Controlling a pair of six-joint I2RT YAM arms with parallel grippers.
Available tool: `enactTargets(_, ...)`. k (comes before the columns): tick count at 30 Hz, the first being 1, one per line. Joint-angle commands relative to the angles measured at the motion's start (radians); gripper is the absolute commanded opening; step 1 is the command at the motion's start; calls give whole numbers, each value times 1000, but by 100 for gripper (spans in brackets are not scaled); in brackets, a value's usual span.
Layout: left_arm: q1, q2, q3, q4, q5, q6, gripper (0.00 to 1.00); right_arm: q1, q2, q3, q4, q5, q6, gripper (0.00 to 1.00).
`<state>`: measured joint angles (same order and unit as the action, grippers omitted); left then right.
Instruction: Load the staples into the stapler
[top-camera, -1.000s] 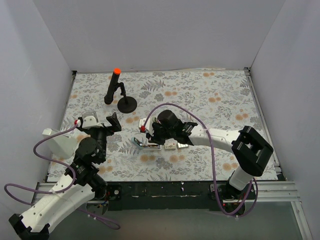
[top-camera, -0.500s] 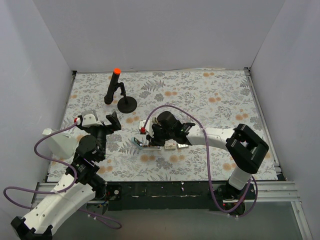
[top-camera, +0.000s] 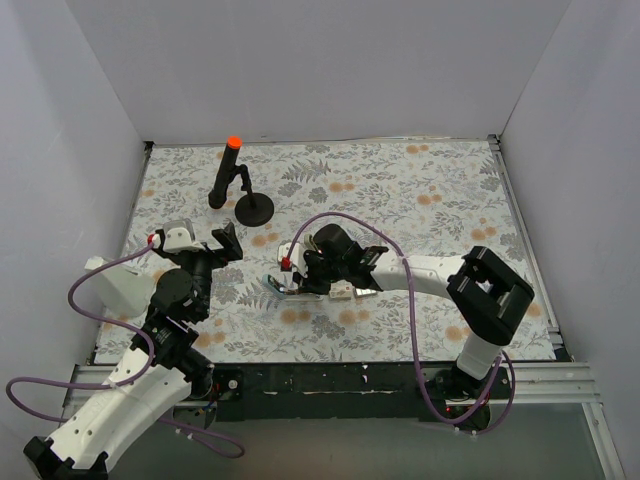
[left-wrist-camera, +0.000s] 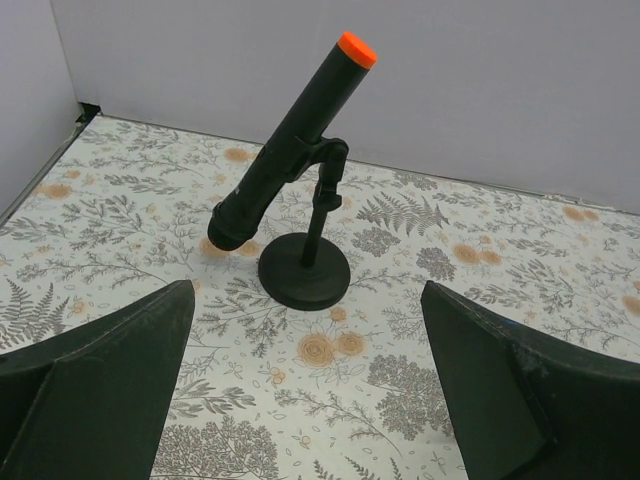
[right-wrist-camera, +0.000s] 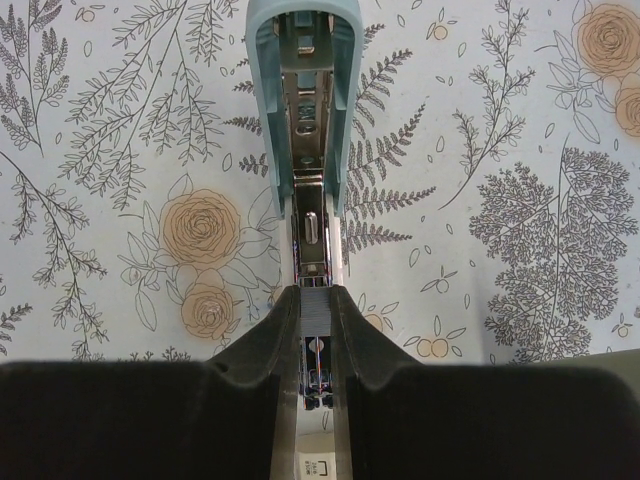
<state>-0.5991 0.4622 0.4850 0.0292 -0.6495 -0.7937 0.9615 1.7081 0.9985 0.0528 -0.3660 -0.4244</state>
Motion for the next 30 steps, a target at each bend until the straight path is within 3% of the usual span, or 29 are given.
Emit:
enactTargets(1,10,-2,21,-9,36,-6,98,-7,16,3,16,-16,-16,6)
enactTargets(30,44,1,23,-12,86,-21,98,-15,5,32,-47,-56,-28,6)
